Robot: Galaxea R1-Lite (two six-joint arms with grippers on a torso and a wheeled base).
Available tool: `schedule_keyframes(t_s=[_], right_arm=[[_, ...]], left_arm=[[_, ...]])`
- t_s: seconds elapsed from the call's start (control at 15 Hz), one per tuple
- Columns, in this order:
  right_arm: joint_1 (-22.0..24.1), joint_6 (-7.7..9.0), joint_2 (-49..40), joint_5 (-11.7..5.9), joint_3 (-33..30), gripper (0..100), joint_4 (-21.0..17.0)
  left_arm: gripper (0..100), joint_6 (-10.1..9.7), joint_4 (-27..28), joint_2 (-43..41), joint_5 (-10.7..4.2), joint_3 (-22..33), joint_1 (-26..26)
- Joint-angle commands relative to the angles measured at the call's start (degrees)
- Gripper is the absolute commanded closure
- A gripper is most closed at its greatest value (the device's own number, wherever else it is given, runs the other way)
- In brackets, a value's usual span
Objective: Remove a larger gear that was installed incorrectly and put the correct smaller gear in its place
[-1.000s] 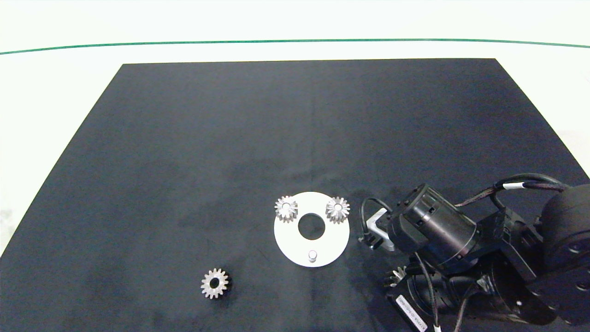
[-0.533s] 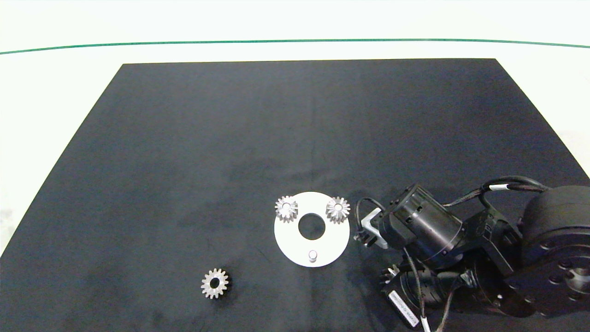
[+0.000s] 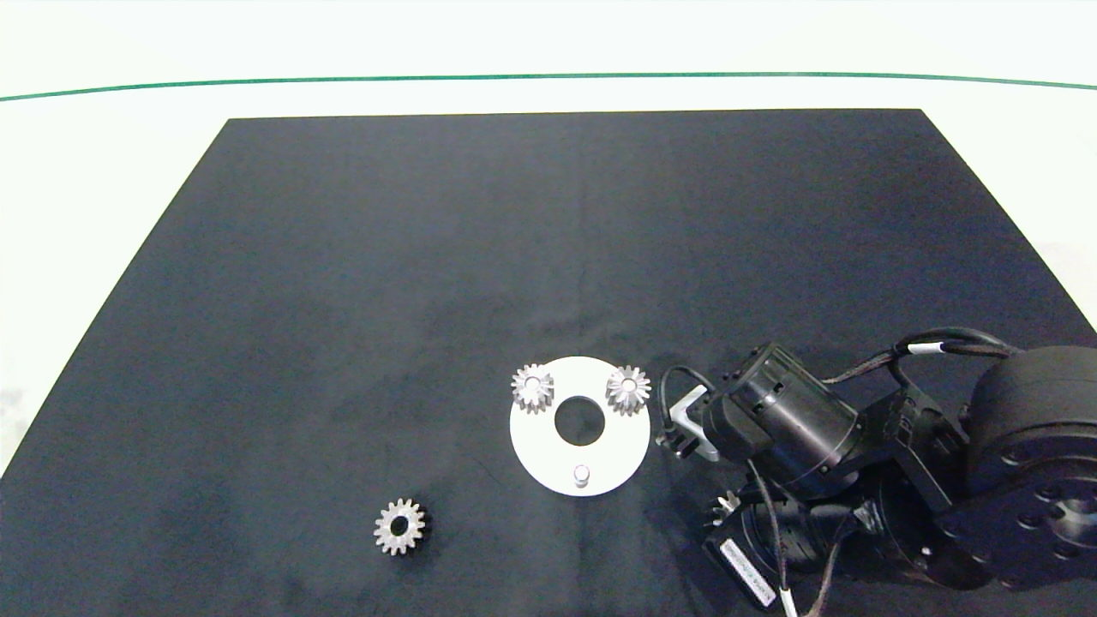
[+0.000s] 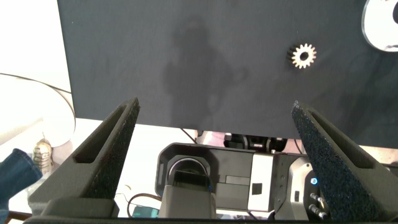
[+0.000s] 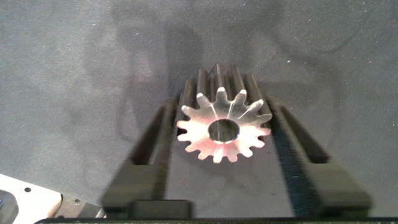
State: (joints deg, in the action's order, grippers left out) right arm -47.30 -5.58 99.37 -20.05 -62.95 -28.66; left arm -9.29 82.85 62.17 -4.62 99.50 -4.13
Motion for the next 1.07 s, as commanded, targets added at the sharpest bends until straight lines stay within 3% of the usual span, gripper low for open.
schedule_keyframes(t_s=[0.07, 0.2, 0.4, 0.47, 0.6, 0.73, 0.8, 1.07], right_arm=[[-0.2, 0.05, -0.4, -0.16, -0.1, 0, -0.3], [-0.2, 0.31, -1.3, -0.16, -0.1, 0, -0.4], [-0.3, 4.62, -5.4, -1.48, -0.4, 0, -1.0], [-0.3, 4.79, -6.4, -1.92, -0.7, 0, -1.2], [0.3, 4.09, -8.1, -1.92, -1.5, 0, -1.7], [1.2, 1.10, -9.8, -1.92, -2.8, 0, -1.7], [2.6, 0.57, -11.3, -2.01, -3.6, 0, -1.7], [7.8, 0.57, -14.5, -2.01, -5.6, 0, -2.1]], left_arm=[[0, -0.12, 0.5, 0.1, -0.04, -0.1, 0.0], [0, -0.03, 0.5, 0.1, -0.04, -0.1, 0.0], [0, -0.03, 0.3, 0.2, -0.04, -0.5, 0.0], [0, -0.03, 0.3, 0.2, -0.04, -0.7, 0.0], [0, -0.03, 0.3, 0.4, -0.04, -1.3, -0.1], [0, 1.12, 0.1, 0.7, 0.05, -2.3, -0.1], [0, 1.64, -0.1, 1.0, 0.14, -2.6, -0.1], [0, 1.64, -0.1, 3.0, 0.40, -3.7, -0.7]])
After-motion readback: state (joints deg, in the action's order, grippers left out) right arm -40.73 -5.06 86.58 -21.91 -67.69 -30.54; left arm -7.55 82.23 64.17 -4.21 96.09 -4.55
